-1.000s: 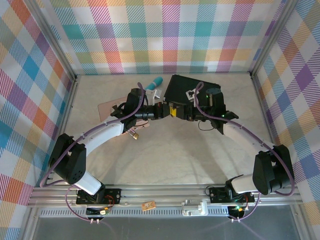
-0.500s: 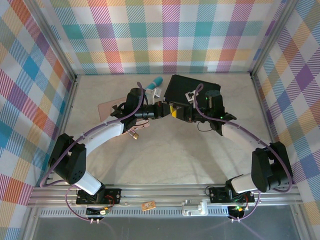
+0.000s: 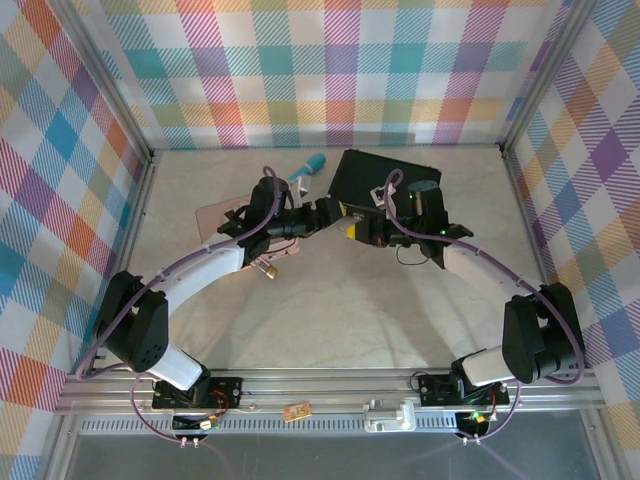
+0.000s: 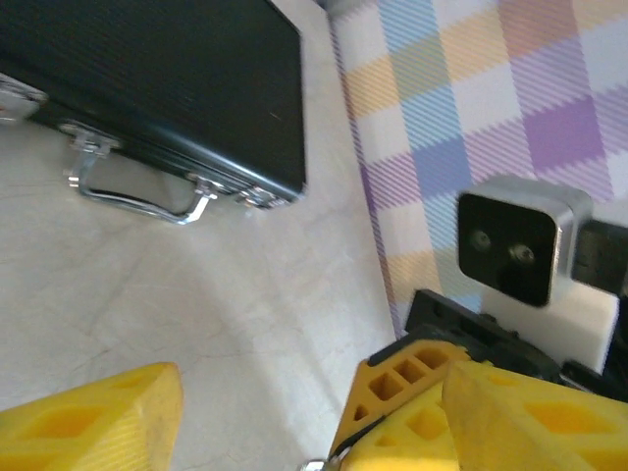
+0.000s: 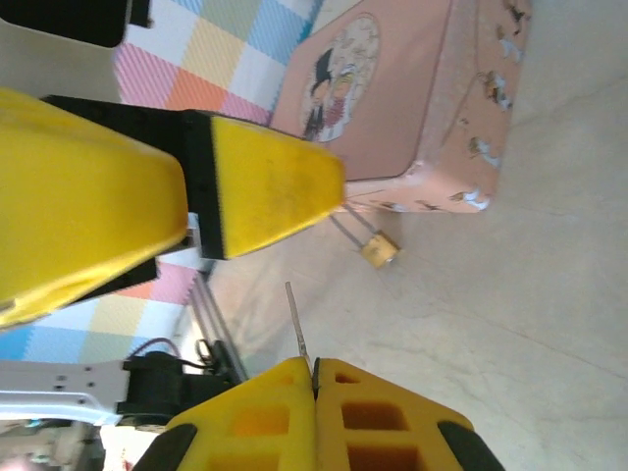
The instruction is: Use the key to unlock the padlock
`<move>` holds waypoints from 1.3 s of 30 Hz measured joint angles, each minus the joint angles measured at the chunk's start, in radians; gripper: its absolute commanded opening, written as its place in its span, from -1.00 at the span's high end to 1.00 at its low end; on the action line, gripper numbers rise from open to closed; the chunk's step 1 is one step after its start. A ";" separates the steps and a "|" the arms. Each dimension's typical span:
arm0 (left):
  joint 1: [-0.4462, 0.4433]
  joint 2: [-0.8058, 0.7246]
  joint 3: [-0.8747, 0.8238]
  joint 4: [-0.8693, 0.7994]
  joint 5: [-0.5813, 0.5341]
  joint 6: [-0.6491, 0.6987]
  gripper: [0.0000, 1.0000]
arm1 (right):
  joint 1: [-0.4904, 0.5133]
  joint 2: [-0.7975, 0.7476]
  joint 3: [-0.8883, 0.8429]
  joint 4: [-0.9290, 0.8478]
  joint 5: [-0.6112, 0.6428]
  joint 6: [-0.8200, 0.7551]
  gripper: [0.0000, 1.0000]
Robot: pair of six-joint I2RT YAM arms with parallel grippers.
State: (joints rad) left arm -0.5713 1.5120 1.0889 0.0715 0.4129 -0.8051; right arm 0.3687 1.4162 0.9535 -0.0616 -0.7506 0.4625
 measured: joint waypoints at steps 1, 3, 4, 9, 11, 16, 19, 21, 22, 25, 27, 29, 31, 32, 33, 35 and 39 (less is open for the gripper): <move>0.000 -0.014 0.000 -0.019 -0.027 -0.026 -0.24 | 0.002 0.000 0.028 -0.049 0.024 -0.030 1.00; 0.001 -0.040 0.000 -0.053 -0.075 -0.079 -0.13 | 0.005 0.000 0.075 -0.105 0.060 -0.087 1.00; 0.000 -0.050 0.000 -0.067 -0.096 -0.113 -0.10 | 0.011 -0.003 0.088 -0.117 0.083 -0.117 1.00; -0.011 -0.077 -0.015 -0.094 -0.173 -0.279 -0.13 | 0.076 -0.028 0.093 -0.141 0.257 -0.286 1.00; -0.018 -0.077 -0.021 -0.097 -0.199 -0.340 -0.12 | 0.108 -0.034 0.093 -0.142 0.331 -0.346 1.00; -0.050 -0.077 -0.027 -0.095 -0.243 -0.455 -0.10 | 0.177 -0.037 0.093 -0.134 0.494 -0.453 1.00; -0.062 -0.073 -0.027 -0.079 -0.249 -0.511 -0.02 | 0.209 -0.037 0.093 -0.112 0.571 -0.489 1.00; -0.063 -0.058 -0.026 -0.042 -0.242 -0.549 0.05 | 0.224 -0.037 0.093 -0.095 0.611 -0.504 1.00; -0.063 -0.046 -0.026 -0.024 -0.237 -0.567 0.07 | 0.230 -0.037 0.093 -0.085 0.628 -0.509 1.00; -0.067 -0.002 -0.025 0.008 -0.220 -0.609 0.17 | 0.241 -0.037 0.089 -0.056 0.666 -0.521 1.00; -0.071 0.021 -0.025 0.011 -0.214 -0.626 0.20 | 0.241 -0.038 0.088 -0.046 0.681 -0.528 1.00; -0.074 0.029 -0.024 0.015 -0.214 -0.638 0.21 | 0.241 -0.039 0.084 -0.044 0.689 -0.531 1.00; -0.075 0.029 -0.024 0.019 -0.214 -0.642 0.20 | 0.241 -0.041 0.079 -0.042 0.691 -0.531 1.00; -0.076 0.029 -0.024 0.021 -0.215 -0.643 0.20 | 0.241 -0.043 0.075 -0.039 0.690 -0.531 1.00; -0.076 0.029 -0.024 0.021 -0.216 -0.643 0.19 | 0.241 -0.045 0.072 -0.039 0.689 -0.531 1.00; -0.076 0.029 -0.024 0.023 -0.223 -0.644 0.16 | 0.241 -0.048 0.069 -0.037 0.680 -0.531 1.00; -0.076 0.029 -0.024 0.033 -0.240 -0.647 0.14 | 0.242 -0.051 0.068 -0.036 0.661 -0.531 1.00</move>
State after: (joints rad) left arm -0.6472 1.5410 1.0649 0.1043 0.1726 -1.4521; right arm 0.6106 1.3647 1.0218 -0.0978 -0.0891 -0.0685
